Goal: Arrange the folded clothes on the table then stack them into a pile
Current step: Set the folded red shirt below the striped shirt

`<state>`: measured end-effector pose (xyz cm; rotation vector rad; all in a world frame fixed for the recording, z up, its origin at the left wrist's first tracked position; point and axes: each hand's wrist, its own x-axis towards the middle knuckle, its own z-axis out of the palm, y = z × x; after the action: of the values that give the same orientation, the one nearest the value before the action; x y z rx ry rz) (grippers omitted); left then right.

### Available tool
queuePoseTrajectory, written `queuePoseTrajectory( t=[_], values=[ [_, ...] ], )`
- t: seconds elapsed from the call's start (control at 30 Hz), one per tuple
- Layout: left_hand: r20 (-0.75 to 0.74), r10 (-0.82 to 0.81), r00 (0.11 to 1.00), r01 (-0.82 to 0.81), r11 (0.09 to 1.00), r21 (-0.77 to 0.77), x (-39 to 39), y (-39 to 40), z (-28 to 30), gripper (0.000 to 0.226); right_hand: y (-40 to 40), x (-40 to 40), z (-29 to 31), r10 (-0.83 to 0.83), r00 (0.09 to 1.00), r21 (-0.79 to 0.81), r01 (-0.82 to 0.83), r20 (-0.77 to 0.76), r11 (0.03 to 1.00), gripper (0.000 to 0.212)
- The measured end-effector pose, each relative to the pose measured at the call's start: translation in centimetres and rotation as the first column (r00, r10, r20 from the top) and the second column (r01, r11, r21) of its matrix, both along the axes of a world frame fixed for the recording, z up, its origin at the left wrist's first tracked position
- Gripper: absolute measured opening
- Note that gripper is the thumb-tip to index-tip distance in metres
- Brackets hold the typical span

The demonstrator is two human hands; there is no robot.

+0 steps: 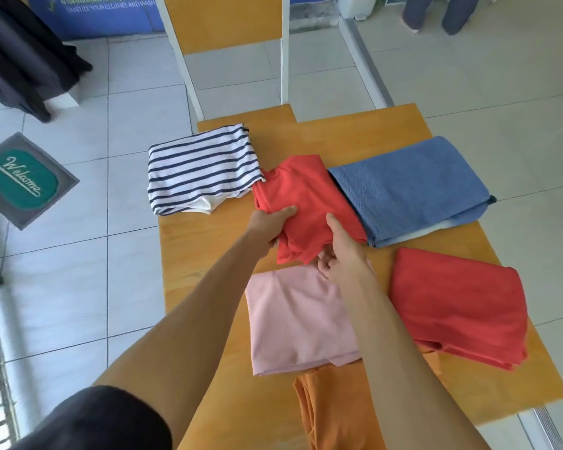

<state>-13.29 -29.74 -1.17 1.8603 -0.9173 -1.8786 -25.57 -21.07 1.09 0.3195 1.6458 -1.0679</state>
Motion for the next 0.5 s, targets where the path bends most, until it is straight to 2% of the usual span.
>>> queuePoseTrajectory(
  t=[0.13,0.2,0.33,0.5],
  values=[
    [-0.112,0.053,0.992,-0.045,0.996,0.075,0.7,1.6,-0.2,0.049,-0.1,0.2,0.1,-0.029,0.998,-0.071,0.025,-0.054,0.997,0.063],
    [-0.139,0.057,0.989,-0.046,0.996,0.082,0.9,2.5,-0.2,0.048,-0.2,0.5,0.3,-0.064,0.994,-0.136,0.051,-0.094,0.989,0.059],
    [-0.249,0.084,0.965,-0.053,0.990,0.127,2.2,3.7,0.0,0.058,0.0,1.0,1.6,-0.129,0.991,-0.254,0.113,-0.048,0.961,0.048],
    [-0.348,0.305,0.886,-0.241,0.946,0.215,7.0,3.3,0.3,0.058,1.2,0.5,4.5,-0.092,0.993,-0.332,0.063,-0.072,0.941,0.045]
  ],
)
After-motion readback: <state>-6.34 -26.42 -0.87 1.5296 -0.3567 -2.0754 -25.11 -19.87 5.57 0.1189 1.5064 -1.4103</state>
